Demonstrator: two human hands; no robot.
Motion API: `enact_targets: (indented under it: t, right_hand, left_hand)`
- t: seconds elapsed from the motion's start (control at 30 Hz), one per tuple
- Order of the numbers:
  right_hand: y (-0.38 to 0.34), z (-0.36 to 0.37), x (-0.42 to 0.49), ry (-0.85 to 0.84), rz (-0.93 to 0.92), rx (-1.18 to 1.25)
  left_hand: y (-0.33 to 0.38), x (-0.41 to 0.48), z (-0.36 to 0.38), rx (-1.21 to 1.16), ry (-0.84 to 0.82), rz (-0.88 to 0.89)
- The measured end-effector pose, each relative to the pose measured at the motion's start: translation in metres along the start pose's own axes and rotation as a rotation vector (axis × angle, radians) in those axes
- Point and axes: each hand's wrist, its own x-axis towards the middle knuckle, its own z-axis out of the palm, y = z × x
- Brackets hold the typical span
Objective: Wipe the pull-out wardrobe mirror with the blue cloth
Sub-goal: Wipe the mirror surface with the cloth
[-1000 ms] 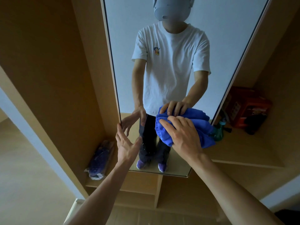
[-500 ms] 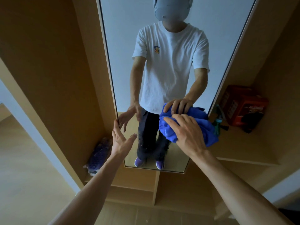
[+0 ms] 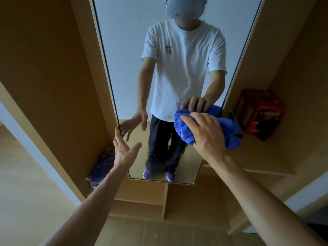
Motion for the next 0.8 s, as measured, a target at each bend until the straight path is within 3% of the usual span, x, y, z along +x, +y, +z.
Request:
enact_targets:
  t: [0.5,0.63,0.8]
  right_hand:
    - [0.005,0.030,-0.047,-0.187,-0.049,0.070]
    - [0.010,0.019,-0.049,-0.103,0.169,0.240]
    - [0.015,0.012,-0.052,0.163,0.463,0.486]
  left_hand:
    - [0.003,-0.005,-0.011,-0.027,-0.060,0.008]
    - [0.003,-0.003,-0.022,-0.099,-0.117,0.032]
    - [0.004,-0.003,-0.025,-0.138,-0.140,0.032]
